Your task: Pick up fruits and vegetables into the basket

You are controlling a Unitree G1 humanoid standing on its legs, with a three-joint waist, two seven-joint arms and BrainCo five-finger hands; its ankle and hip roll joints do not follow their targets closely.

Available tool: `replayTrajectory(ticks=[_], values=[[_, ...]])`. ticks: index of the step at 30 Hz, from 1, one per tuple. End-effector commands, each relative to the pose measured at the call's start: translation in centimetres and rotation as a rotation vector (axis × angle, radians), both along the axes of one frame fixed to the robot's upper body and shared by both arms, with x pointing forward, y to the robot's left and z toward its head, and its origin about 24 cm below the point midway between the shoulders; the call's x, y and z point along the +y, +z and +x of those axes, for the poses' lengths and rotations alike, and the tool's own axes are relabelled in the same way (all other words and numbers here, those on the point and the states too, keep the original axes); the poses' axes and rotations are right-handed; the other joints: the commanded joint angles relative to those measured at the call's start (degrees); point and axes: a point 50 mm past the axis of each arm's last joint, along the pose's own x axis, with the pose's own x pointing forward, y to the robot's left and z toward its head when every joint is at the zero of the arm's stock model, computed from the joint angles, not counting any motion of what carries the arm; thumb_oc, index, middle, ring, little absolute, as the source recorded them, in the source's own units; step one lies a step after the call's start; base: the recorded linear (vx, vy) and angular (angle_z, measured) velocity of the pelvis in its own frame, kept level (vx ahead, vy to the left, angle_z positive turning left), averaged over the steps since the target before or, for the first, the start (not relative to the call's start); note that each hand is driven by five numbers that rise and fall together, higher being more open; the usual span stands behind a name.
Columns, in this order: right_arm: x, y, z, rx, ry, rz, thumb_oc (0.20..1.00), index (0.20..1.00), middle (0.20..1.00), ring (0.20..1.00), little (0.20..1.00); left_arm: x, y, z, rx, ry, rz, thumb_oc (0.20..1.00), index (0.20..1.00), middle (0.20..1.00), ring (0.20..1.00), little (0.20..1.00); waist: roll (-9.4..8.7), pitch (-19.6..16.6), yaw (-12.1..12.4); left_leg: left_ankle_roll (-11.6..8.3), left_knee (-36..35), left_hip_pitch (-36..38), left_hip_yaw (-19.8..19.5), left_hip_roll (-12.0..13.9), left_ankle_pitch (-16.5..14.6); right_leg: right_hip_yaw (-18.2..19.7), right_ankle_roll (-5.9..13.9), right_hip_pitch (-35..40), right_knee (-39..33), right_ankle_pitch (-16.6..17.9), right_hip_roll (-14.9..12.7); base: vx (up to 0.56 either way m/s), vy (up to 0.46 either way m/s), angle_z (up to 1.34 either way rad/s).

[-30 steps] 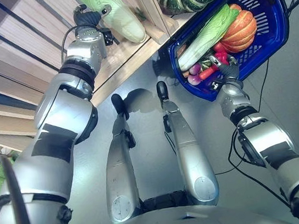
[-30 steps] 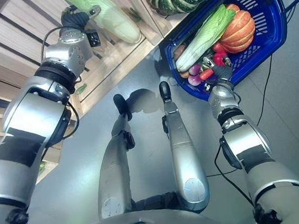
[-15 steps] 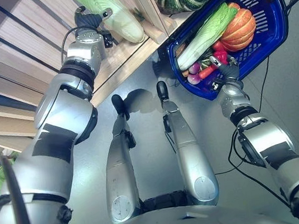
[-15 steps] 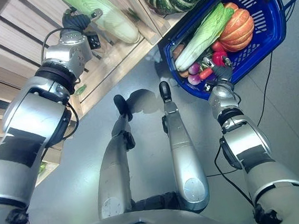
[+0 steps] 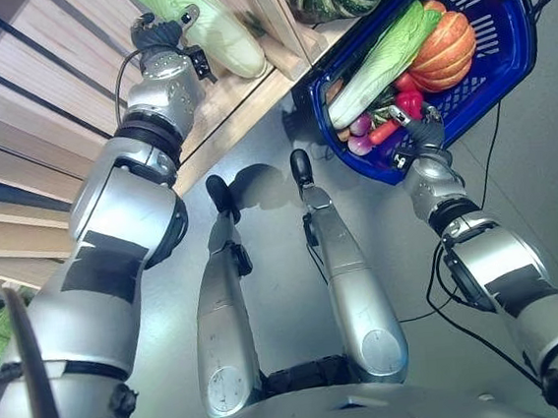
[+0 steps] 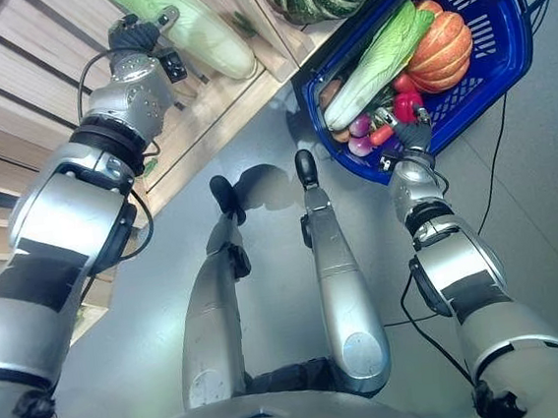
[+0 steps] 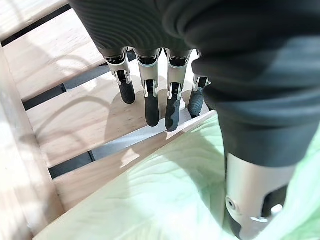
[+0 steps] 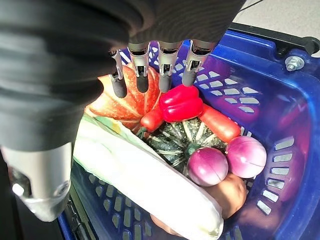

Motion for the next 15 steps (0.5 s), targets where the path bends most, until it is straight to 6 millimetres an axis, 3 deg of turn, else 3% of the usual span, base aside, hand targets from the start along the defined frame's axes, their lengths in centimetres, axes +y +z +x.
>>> replayTrajectory(ticks=[1,15], values=[[-0.1,-1.2,-0.8,-0.003,-0.027,0.009,1.0,1.0,1.0,1.0,1.0,0.1,2.6,-0.2,-0.133,0.041,-0.095,1.0,1.0,1.0,1.0,1.0,-1.29,-2.51,-0.16,-1.55,5.37,-3.88,-2.59,-0.13,-5.6,-4.62,1.19,1.18,-2.55,-1.25,1.11,0.0,0.0,0.0],[0.4,-1.8,-1.1,-0.004,-0.023,0.02,1.0,1.0,1.0,1.0,1.0,-1.4,4.3,-0.7,-0.217,0.073,-0.055,1.0,1.0,1.0,1.0,1.0,-1.54,-2.51,-0.22,-1.38,5.78,-3.91,-2.52,-0.21,-5.79,-4.57,1.18,1.33,-2.29,-1.29,1.24,0.0,0.0,0.0]])
